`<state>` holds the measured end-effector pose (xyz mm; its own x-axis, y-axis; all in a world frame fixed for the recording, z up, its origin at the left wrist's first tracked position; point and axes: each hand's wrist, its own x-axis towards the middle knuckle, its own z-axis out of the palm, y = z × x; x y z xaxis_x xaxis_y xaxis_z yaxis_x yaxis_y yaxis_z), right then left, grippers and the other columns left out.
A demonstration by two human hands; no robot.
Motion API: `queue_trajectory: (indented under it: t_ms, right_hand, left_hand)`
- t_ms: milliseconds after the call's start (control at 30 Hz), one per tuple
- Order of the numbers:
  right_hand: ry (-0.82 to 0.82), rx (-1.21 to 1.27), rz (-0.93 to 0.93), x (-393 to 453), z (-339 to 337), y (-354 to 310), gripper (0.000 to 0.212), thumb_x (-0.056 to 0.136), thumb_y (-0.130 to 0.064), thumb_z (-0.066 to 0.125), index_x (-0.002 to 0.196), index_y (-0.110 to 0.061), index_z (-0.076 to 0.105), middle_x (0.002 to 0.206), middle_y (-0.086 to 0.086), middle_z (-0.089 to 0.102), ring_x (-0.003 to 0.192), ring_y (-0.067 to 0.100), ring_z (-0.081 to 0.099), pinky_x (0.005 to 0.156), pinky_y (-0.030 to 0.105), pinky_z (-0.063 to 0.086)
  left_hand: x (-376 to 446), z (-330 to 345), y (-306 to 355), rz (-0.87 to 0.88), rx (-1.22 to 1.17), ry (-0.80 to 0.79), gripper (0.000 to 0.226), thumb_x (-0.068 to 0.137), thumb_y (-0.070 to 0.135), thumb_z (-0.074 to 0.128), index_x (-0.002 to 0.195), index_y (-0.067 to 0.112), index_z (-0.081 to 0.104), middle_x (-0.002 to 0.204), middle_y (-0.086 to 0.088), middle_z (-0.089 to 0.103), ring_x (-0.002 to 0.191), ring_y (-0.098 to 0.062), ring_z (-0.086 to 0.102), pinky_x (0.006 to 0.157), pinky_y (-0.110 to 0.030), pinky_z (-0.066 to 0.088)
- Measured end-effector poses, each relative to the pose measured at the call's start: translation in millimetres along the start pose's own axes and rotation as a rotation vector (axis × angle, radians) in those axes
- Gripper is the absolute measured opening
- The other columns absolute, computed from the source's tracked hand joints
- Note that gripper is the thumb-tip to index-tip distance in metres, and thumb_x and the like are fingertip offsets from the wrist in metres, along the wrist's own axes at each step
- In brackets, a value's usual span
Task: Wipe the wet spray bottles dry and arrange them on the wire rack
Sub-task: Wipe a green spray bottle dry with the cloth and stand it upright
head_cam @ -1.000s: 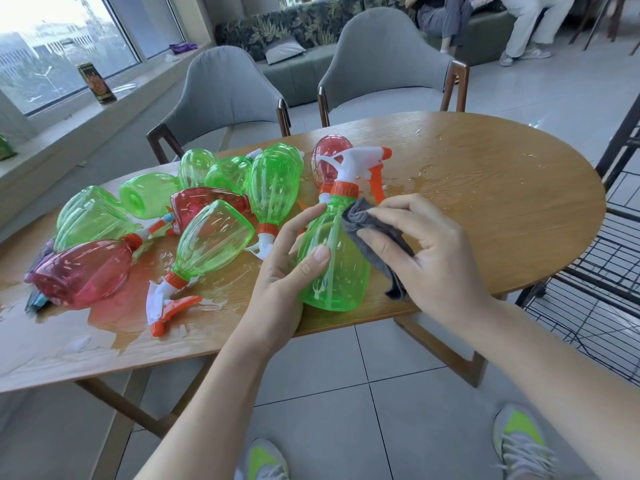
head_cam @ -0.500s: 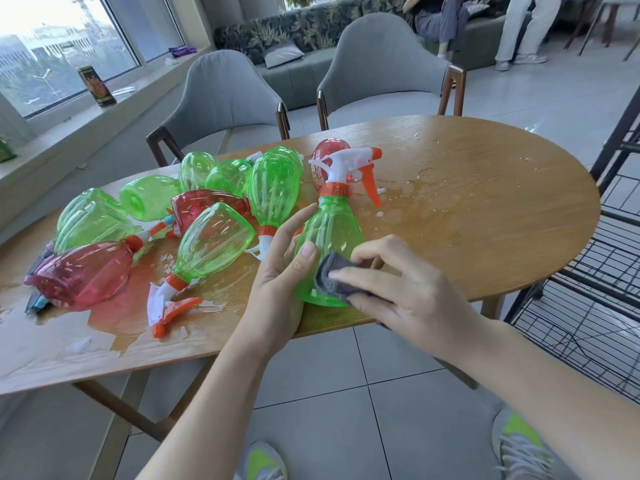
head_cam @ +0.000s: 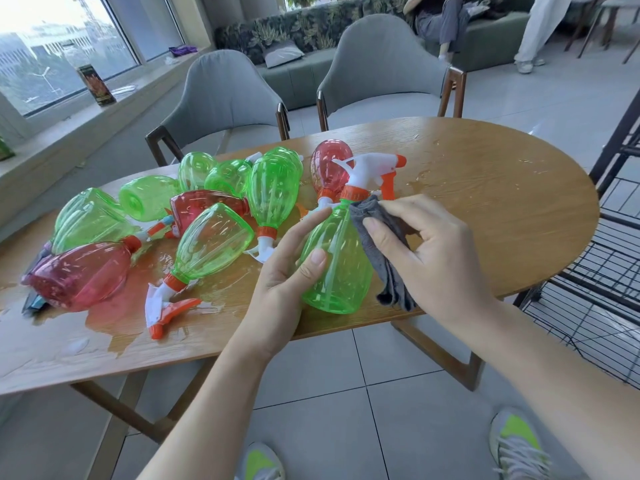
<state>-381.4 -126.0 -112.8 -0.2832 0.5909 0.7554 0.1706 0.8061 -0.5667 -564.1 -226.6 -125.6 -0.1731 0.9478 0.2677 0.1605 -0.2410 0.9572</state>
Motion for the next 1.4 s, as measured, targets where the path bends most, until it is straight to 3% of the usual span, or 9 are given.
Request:
queue_trajectory:
  t_ms: [133, 233, 367, 500, 700, 900, 1067, 1267, 1400]
  right_hand:
    - [-0.008, 0.04, 0.117, -7.0, -0.2, -1.3, 0.025, 0.097, -0.027, 0.067, 0.112, -0.01, 0.077, 0.094, 0.0, 0.07, 0.086, 0.009, 0.063, 0.078, 0.024, 0.051]
    - [-0.027, 0.072, 0.116, -5.0, -2.5, -1.8, 0.023, 0.097, -0.026, 0.068, 0.112, -0.011, 0.077, 0.094, -0.002, 0.07, 0.088, 0.008, 0.064, 0.078, 0.02, 0.05]
    - [-0.033, 0.11, 0.137, 0.9, -2.9, 0.7, 0.018, 0.098, -0.019, 0.071, 0.114, -0.013, 0.076, 0.096, -0.007, 0.068, 0.09, 0.0, 0.063, 0.078, 0.009, 0.044]
    - [-0.065, 0.157, 0.09, -9.2, 1.0, 4.0, 0.019, 0.097, -0.019, 0.07, 0.113, -0.01, 0.075, 0.1, -0.002, 0.07, 0.094, 0.006, 0.065, 0.08, 0.018, 0.05]
    - [-0.103, 0.095, -0.067, -19.0, 2.8, 6.9, 0.019, 0.096, -0.015, 0.069, 0.11, -0.004, 0.075, 0.103, 0.006, 0.07, 0.094, 0.019, 0.066, 0.082, 0.027, 0.053]
    - [-0.019, 0.097, -0.018, -14.6, 8.3, 5.7, 0.02, 0.097, -0.013, 0.069, 0.115, -0.004, 0.075, 0.108, 0.006, 0.068, 0.101, 0.012, 0.064, 0.088, 0.023, 0.05]
    - [-0.172, 0.084, -0.21, -36.6, 12.5, 3.1, 0.02, 0.101, -0.014, 0.065, 0.113, -0.001, 0.075, 0.107, 0.014, 0.062, 0.092, 0.021, 0.062, 0.084, 0.022, 0.048]
    - [-0.276, -0.103, -0.449, -46.5, 11.0, 6.3, 0.027, 0.108, -0.017, 0.054, 0.113, -0.003, 0.076, 0.107, 0.017, 0.063, 0.094, 0.028, 0.058, 0.093, 0.023, 0.043]
    - [-0.193, -0.138, -0.452, -34.9, 11.5, 5.9, 0.024, 0.105, -0.012, 0.059, 0.117, 0.001, 0.075, 0.107, 0.021, 0.065, 0.094, 0.033, 0.062, 0.091, 0.032, 0.05]
  left_hand:
    - [0.8, -2.9, 0.6, 0.0, 0.011, 0.001, 0.046, 0.099, 0.044, 0.063, 0.144, 0.049, 0.062, 0.16, 0.016, 0.053, 0.157, -0.014, 0.037, 0.128, -0.063, 0.025]
    - [0.5, -4.5, 4.0, -0.02, 0.004, -0.002, 0.041, 0.101, 0.037, 0.061, 0.139, 0.052, 0.065, 0.158, 0.018, 0.054, 0.154, -0.001, 0.037, 0.129, -0.057, 0.023]
    - [0.3, -5.8, 6.4, -0.027, -0.032, -0.02, 0.045, 0.101, 0.04, 0.062, 0.145, 0.043, 0.063, 0.162, 0.004, 0.052, 0.158, -0.028, 0.037, 0.126, -0.069, 0.025]
    - [0.2, -5.1, 4.5, -0.034, -0.041, -0.002, 0.041, 0.104, 0.033, 0.056, 0.142, 0.047, 0.065, 0.16, 0.01, 0.054, 0.157, -0.019, 0.037, 0.129, -0.065, 0.021]
    - [0.7, -2.6, 3.3, -0.046, 0.07, 0.047, 0.062, 0.09, 0.055, 0.07, 0.149, 0.045, 0.054, 0.164, 0.008, 0.047, 0.159, -0.025, 0.033, 0.125, -0.067, 0.028]
    - [1.3, 2.8, 3.9, -0.032, 0.041, 0.039, 0.056, 0.094, 0.05, 0.068, 0.148, 0.046, 0.054, 0.164, 0.005, 0.046, 0.158, -0.024, 0.034, 0.125, -0.064, 0.031]
    - [2.2, 3.8, 1.7, -0.034, 0.05, 0.122, 0.063, 0.091, 0.072, 0.068, 0.148, 0.05, 0.052, 0.16, -0.01, 0.05, 0.158, -0.038, 0.033, 0.125, -0.069, 0.026]
    - [1.8, 7.6, 5.6, -0.089, 0.097, 0.158, 0.041, 0.098, 0.055, 0.056, 0.138, 0.059, 0.057, 0.152, 0.022, 0.054, 0.153, -0.004, 0.039, 0.128, -0.048, 0.032]
    - [-1.9, 5.1, 7.3, -0.071, -0.014, 0.119, 0.056, 0.095, 0.062, 0.069, 0.147, 0.047, 0.056, 0.158, -0.006, 0.055, 0.152, -0.035, 0.044, 0.125, -0.068, 0.029]
